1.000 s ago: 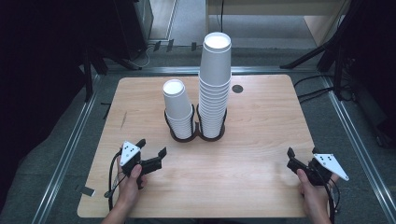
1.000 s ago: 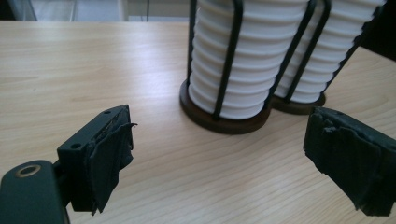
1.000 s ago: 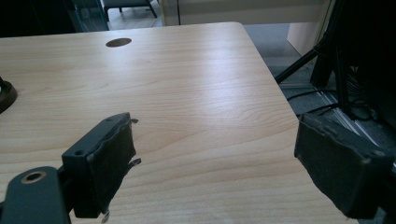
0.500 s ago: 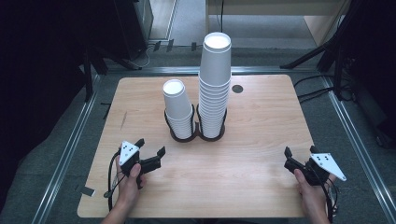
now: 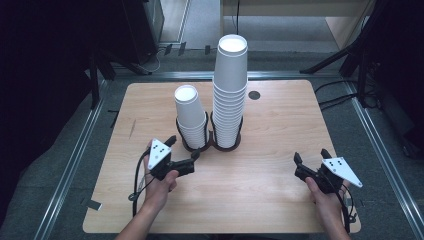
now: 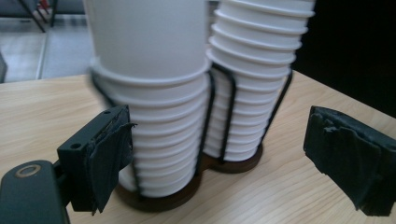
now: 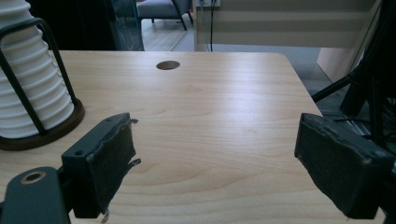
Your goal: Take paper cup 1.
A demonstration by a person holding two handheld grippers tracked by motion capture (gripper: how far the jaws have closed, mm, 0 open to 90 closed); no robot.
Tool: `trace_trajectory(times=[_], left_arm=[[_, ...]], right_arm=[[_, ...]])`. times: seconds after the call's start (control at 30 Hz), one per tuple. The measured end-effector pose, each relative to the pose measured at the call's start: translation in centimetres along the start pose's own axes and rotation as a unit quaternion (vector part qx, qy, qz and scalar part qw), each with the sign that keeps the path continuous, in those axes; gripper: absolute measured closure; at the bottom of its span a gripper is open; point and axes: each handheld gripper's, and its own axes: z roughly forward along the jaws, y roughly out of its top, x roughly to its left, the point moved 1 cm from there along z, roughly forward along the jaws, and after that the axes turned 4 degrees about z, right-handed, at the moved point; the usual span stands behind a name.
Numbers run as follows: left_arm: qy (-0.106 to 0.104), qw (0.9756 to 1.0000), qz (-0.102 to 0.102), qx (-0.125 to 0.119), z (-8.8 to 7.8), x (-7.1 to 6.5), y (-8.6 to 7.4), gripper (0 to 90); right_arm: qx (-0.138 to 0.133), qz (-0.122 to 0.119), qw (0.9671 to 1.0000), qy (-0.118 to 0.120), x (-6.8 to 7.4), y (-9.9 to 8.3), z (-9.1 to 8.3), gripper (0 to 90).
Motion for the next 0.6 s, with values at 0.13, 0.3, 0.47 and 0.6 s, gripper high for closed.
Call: trace_trajectory(times=[0.13,0.3,0.47,0.6], left_arm=[[-0.002,1.0,-0.003,0.001,1.9,-1.5,0.0,8.5],[-0.008,0.9999,0.01,0.007,3.2,-2.9,-0.1,9.1],[-0.012,0.9998,0.018,0.001,4.7,-4.6,0.5,9.2],[-0.005,0.9996,0.027,-0.001,6.0,-5.3,0.9,9.4]], right_arm=[[-0.006,-0.005,0.9999,0.009,0.7,0.8,0.2,11.6],[-0.009,-0.01,0.9997,0.019,1.1,1.3,0.3,11.6],[-0.015,-0.012,0.9994,0.029,1.6,2.3,0.5,11.7],[-0.02,-0.015,0.999,0.036,2.1,3.1,0.7,11.6]])
